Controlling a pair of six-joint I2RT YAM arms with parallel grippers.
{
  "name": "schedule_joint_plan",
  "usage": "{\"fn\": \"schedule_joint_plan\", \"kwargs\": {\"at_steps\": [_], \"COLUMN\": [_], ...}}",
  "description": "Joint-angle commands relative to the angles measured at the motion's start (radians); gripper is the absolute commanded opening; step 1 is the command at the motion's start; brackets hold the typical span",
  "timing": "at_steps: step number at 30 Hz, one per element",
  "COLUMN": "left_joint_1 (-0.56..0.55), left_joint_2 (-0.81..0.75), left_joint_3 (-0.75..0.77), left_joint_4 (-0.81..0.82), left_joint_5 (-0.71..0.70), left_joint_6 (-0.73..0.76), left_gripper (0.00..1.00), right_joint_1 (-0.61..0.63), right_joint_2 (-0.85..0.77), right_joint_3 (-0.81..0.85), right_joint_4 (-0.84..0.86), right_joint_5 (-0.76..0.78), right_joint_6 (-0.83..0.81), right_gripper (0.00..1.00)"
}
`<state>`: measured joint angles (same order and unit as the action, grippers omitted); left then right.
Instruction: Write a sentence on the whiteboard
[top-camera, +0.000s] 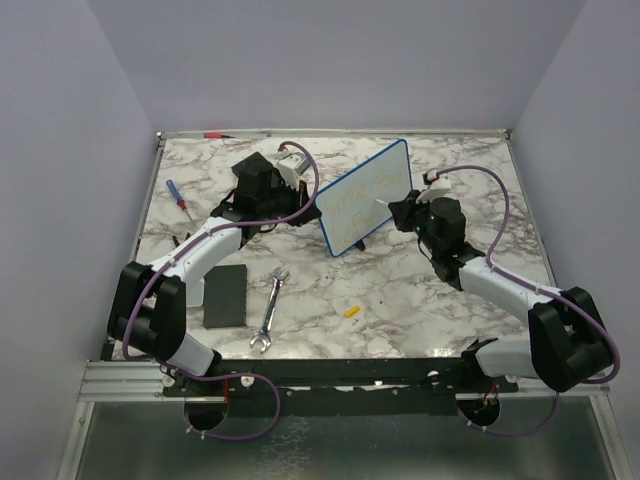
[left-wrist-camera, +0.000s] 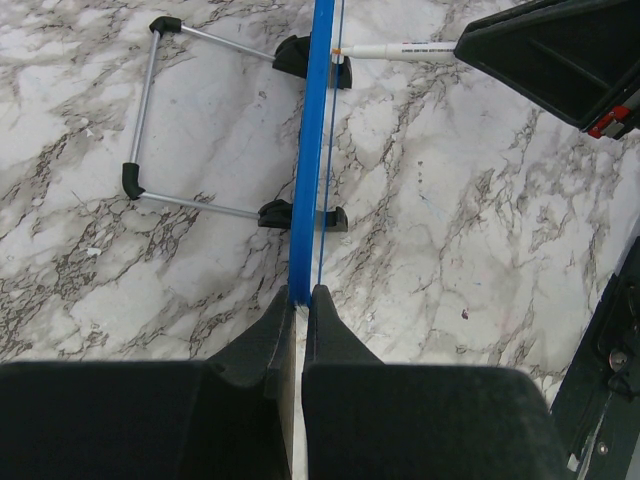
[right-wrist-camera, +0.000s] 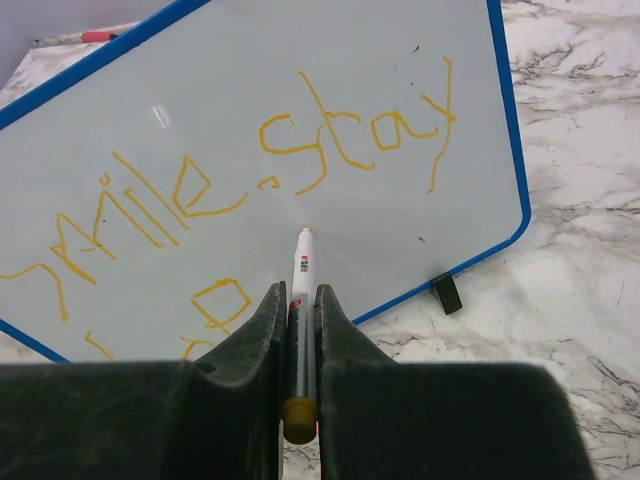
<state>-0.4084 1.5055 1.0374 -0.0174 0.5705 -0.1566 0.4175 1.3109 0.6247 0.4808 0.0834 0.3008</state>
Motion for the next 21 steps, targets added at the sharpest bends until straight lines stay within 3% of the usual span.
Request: {"fn": "schedule_joint_plan", "kwargs": {"at_steps": [1, 12, 21], "left_joint_1": [-0.015, -0.013, -0.013], "left_joint_2": [-0.006, -0.003, 0.002], "left_joint_3": [0.004, 0.004, 0.004], "left_joint_4": [-0.051, -0.05, -0.05], "left_joint_5": [-0.005, -0.005, -0.006], "left_joint_6": [0.017, 0.016, 0.016], "left_gripper": [0.0, 0.0, 0.0], "right_joint_1": [-0.004, -0.003, -0.003], "right_joint_2": [-0.003, -0.013, 0.023], "right_joint_3": [0.013, -0.035, -0.054], "right_joint_4": [0.043, 0.037, 0.017], "right_joint_5": [-0.061, -0.121, -0.04], "right_joint_6": [-0.038, -0.048, -0.032], "right_gripper": [0.01, 0.01, 0.01]}}
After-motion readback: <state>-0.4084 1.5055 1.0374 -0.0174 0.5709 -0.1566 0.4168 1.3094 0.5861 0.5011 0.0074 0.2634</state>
